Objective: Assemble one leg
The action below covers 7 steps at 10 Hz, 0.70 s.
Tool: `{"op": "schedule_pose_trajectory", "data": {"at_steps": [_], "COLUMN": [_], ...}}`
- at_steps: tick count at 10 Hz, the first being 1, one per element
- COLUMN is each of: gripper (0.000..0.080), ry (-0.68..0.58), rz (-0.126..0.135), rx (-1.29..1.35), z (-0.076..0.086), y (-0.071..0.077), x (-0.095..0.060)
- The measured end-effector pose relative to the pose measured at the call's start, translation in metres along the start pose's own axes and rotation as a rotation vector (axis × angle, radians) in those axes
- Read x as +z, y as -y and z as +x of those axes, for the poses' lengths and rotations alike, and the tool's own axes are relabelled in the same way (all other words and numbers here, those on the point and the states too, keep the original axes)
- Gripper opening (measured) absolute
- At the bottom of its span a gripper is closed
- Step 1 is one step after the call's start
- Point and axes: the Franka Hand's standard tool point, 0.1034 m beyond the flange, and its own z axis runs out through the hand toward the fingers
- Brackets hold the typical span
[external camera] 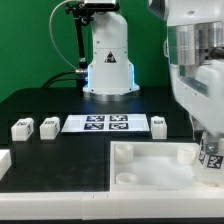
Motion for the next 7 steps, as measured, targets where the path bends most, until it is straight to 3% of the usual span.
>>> {"op": "schedule_pose_trajectory", "data": {"at_steps": [1,4,5,6,7], "gripper": [0.0295,0.0347,0.0551,0.0619,0.0619], "ry": [0.006,0.004,-0.008,-0.018,-0.017], "rz": [0.026,0.021,0.002,-0.010,-0.009], "rx": [0.077,-0.014,-0.161,-0.372,-0.476], "z": [0.003,0.001,-0.004,-0.010,-0.009], "y": [-0.002,-0.004,-0.006,-0.007,-0.006], "x": [0.000,0.001,0.002,0.004,0.004]}}
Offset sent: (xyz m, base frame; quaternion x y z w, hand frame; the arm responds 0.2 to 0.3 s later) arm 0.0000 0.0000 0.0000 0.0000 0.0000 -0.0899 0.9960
